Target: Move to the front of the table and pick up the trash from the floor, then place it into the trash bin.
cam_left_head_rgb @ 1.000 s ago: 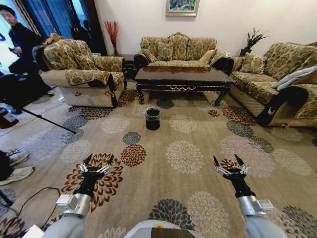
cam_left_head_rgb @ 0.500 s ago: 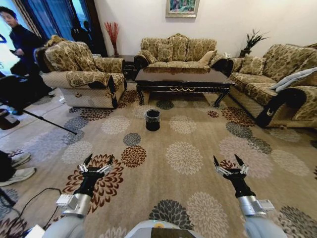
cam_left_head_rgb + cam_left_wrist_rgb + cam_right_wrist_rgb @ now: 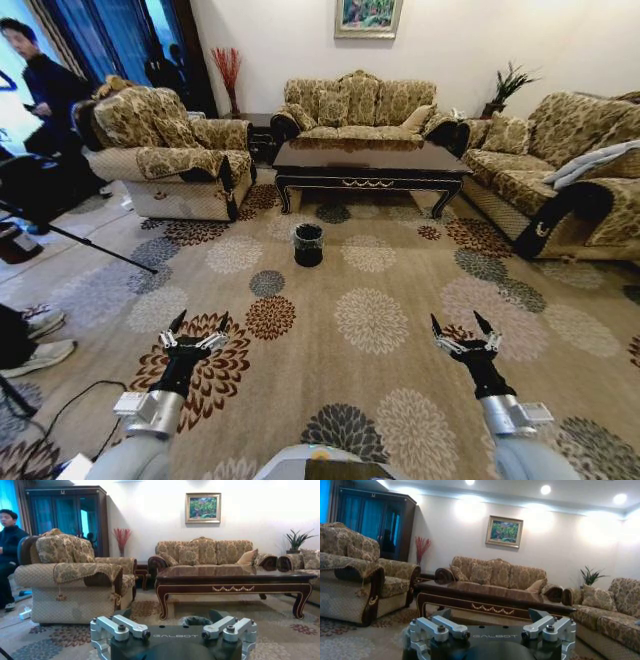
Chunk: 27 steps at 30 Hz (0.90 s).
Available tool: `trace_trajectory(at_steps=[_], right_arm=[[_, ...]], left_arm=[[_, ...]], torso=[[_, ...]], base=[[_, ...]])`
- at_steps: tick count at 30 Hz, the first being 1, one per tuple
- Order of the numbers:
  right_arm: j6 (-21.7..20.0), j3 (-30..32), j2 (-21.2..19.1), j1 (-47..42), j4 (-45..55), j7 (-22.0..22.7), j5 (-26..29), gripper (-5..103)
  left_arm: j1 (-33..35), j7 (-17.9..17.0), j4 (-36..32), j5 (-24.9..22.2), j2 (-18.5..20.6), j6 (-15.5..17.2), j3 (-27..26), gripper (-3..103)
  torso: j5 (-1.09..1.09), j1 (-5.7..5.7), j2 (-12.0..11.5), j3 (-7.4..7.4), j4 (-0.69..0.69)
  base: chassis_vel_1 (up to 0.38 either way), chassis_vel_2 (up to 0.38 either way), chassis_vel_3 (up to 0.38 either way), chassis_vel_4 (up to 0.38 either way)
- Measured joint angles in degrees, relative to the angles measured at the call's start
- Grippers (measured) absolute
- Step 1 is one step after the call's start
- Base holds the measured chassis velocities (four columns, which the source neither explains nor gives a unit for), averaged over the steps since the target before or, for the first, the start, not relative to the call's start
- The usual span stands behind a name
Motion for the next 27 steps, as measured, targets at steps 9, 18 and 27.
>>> trace_trajectory(at_steps=[9, 18, 27], right_arm=[[0.0, 0.0, 0.0, 0.0, 0.0, 0.0, 0.0, 100], [0.0, 0.0, 0.0, 0.0, 0.0, 0.0, 0.0, 100], [0.0, 0.0, 0.0, 0.0, 0.0, 0.0, 0.0, 100]], left_arm=[[0.0, 0.0, 0.0, 0.0, 0.0, 0.0, 0.0, 100], [0.0, 0.0, 0.0, 0.0, 0.0, 0.0, 0.0, 100], [0.0, 0.0, 0.0, 0.0, 0.0, 0.0, 0.0, 100]], torso=[[0.00, 0.94, 2.2, 1.26, 0.00], [0.00, 1.94, 4.6, 2.62, 0.00], [0.00, 2.98, 7.0, 4.02, 0.00]], base=[[0.000, 0.000, 0.000, 0.000], [0.000, 0.000, 0.000, 0.000], [0.000, 0.000, 0.000, 0.000]])
